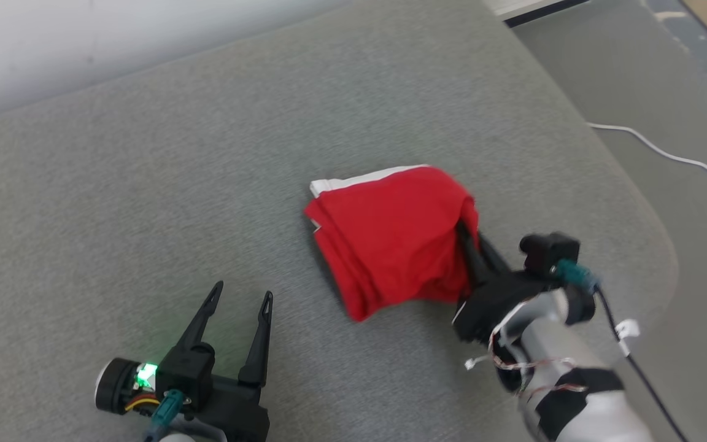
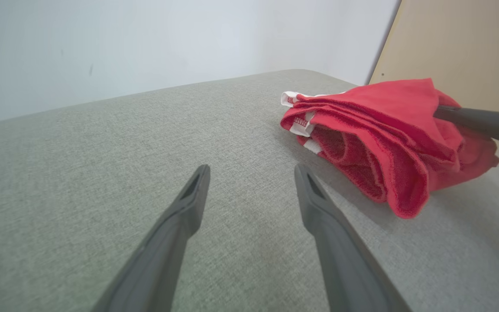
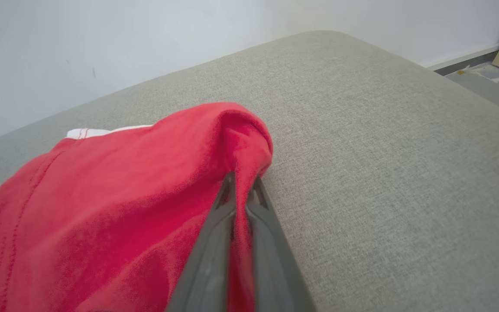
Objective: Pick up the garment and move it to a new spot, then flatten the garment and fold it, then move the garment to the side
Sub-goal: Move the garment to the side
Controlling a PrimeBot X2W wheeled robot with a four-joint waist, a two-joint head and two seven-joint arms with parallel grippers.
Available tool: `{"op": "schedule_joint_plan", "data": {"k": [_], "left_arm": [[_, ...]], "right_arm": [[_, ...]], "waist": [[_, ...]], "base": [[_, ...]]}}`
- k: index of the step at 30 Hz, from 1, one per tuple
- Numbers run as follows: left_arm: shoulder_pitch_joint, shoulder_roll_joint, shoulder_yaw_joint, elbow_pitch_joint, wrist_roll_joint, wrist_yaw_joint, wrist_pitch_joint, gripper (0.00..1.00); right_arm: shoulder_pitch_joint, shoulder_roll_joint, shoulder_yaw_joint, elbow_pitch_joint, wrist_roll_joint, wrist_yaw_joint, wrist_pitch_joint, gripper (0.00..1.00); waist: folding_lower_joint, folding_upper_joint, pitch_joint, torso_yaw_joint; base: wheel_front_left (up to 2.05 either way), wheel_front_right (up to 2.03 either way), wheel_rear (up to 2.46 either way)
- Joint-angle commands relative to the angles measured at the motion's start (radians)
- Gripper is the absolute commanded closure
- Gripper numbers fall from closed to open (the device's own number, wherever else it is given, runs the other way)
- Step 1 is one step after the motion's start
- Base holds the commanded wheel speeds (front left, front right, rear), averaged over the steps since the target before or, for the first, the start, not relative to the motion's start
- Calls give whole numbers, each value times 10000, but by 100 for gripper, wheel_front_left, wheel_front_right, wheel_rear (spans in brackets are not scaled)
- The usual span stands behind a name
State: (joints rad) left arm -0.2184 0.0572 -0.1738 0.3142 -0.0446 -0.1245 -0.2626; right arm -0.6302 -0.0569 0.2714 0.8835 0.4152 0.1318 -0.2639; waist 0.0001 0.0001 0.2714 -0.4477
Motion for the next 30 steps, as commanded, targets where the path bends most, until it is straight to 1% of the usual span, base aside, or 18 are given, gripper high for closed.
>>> {"op": "schedule_joint_plan", "data": {"k": [1, 7, 10, 11, 12, 13, 16, 20, 25, 28, 29, 30], "left_arm": [[-164, 107, -20, -46, 100, -49, -32, 0], [-375, 316, -105, -150, 151, -70, -32, 0], [-396, 406, -85, -198, 168, -67, -32, 0], [-396, 406, -85, -198, 168, -67, -32, 0], [-423, 456, -82, -230, 189, -45, -32, 0], [-423, 456, -82, -230, 189, -45, -32, 0], [-462, 525, -99, -244, 221, -46, -30, 0], [-536, 597, -111, -351, 271, -31, -29, 0], [-675, 701, -138, -370, 371, -21, -23, 0], [-702, 720, -136, -407, 401, 29, -22, 0], [-694, 742, -111, -409, 389, 40, -21, 0], [-665, 760, -89, -402, 383, 48, -21, 0]], "right_arm": [[-308, -112, -138, 54, -210, -24, -1, 100], [-1299, -627, -660, 275, -744, -24, -1, 100], [-1785, -889, -857, 223, -925, -24, -1, 100], [-1785, -889, -857, 223, -925, -24, -1, 100], [-2085, -1154, -1020, 253, -1086, -24, -1, 100], [-2085, -1154, -1020, 253, -1086, -24, -1, 100], [-2447, -1631, -1384, 571, -1460, -24, -1, 100], [-2842, -2356, -2218, 1215, -2116, -24, 1, 100], [-3178, -3275, -3571, 2055, -3209, -24, -1, 100], [-3310, -3582, -4437, 2296, -3977, -24, -1, 100], [-3324, -3621, -4952, 2289, -4451, -24, -1, 100], [-3306, -3623, -5211, 2227, -4748, -24, -1, 100]], "waist": [[-1, -1, 426, 476], [-1, -1, 924, 1161], [-1, -1, 1068, 1411], [-1, -1, 1068, 1411], [-1, -1, 1149, 1545], [-1, -1, 1149, 1545], [-1, -1, 1247, 1731], [-1, -1, 1367, 1970], [-1, -1, 1523, 2214], [-1, -1, 1605, 2339], [-1, -1, 1630, 2383], [-1, -1, 1634, 2390]], "base": [[0, 0, 0], [0, 0, 0], [0, 0, 0], [0, 0, 0], [0, 0, 0], [0, 0, 0], [0, 0, 0], [0, 0, 0], [0, 0, 0], [0, 0, 0], [0, 0, 0], [0, 0, 0]]}}
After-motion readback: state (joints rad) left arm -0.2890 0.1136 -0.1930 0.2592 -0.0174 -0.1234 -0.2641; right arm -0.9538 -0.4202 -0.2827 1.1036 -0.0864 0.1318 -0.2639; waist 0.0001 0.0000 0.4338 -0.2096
